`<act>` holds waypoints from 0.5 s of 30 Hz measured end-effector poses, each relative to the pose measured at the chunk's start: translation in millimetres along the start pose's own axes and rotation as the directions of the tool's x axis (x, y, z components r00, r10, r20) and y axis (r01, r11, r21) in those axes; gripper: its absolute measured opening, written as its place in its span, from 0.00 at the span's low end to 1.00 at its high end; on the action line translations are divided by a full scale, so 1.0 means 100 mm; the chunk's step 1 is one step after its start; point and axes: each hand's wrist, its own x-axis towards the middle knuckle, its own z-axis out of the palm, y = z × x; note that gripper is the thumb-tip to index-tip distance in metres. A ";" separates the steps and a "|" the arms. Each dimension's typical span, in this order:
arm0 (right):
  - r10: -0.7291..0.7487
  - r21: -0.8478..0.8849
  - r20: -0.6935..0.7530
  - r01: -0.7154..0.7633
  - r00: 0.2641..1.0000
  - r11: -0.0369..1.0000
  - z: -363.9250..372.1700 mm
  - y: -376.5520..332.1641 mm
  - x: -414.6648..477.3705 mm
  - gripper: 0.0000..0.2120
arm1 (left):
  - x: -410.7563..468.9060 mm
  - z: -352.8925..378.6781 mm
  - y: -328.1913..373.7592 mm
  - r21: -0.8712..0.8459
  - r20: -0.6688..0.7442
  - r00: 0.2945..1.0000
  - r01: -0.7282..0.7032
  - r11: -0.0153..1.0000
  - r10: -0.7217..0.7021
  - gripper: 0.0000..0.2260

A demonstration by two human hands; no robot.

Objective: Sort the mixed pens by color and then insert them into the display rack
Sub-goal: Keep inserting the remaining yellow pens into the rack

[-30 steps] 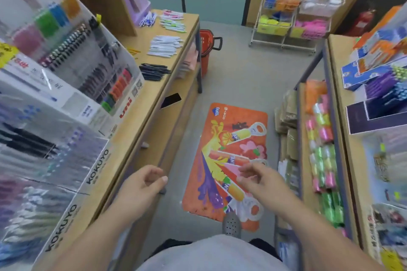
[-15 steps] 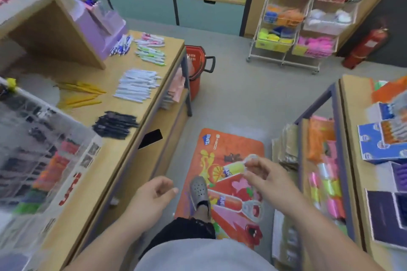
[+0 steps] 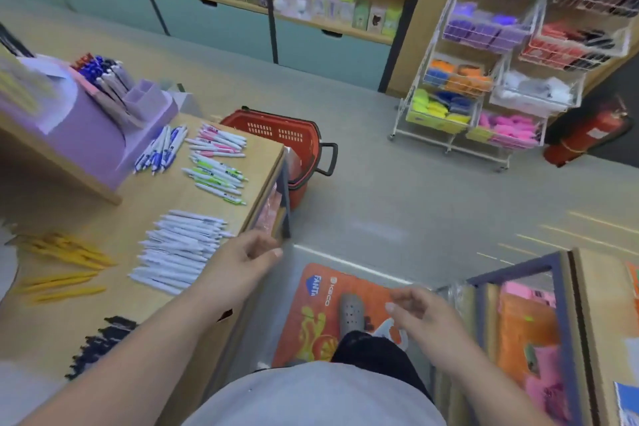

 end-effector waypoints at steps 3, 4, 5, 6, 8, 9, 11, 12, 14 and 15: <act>-0.026 -0.060 0.140 0.035 0.990 0.998 0.06 -0.38 0.83 0.04 | 0.38 -0.15 -0.12 -0.073 -0.098 0.988 0.114 0.991 -0.121 0.04; -0.042 -0.088 0.168 0.058 0.985 0.994 0.07 -0.48 1.02 0.04 | 0.43 -0.18 -0.15 -0.088 -0.111 0.982 0.145 0.986 -0.154 0.05; -0.063 -0.110 0.199 0.086 0.978 0.990 0.09 -0.58 1.25 0.04 | 0.48 -0.22 -0.18 -0.110 -0.125 0.973 0.183 0.977 -0.196 0.05; -0.083 -0.147 0.268 0.125 0.960 0.981 0.14 -0.73 1.55 0.04 | 0.55 -0.27 -0.23 -0.165 -0.170 0.952 0.228 0.960 -0.255 0.03; -0.099 -0.233 0.409 0.208 0.907 0.950 0.25 -1.10 2.09 0.03 | 0.60 -0.38 -0.29 -0.232 -0.265 0.896 0.300 0.925 -0.357 0.03; -0.111 -0.280 0.462 0.263 0.880 0.923 0.32 -1.31 2.31 0.03 | 0.59 -0.42 -0.30 -0.244 -0.307 0.866 0.330 0.912 -0.395 0.06; -0.152 -0.330 0.593 0.411 0.791 0.850 0.53 -1.78 2.64 0.03 | 0.52 -0.48 -0.29 -0.270 -0.365 0.807 0.386 0.882 -0.465 0.10; -0.164 -0.340 0.654 0.481 0.739 0.808 0.66 -2.00 2.77 0.04 | 0.48 -0.50 -0.31 -0.279 -0.389 0.772 0.421 0.863 -0.503 0.09; -0.198 -0.317 0.747 0.602 0.635 0.732 0.96 -2.40 2.97 0.05 | 0.40 -0.50 -0.37 -0.324 -0.445 0.689 0.472 0.820 -0.572 0.05; -0.211 -0.299 0.783 0.651 0.586 0.697 1.13 -2.58 3.04 0.04 | 0.34 -0.49 -0.41 -0.358 -0.473 0.639 0.490 0.795 -0.607 0.05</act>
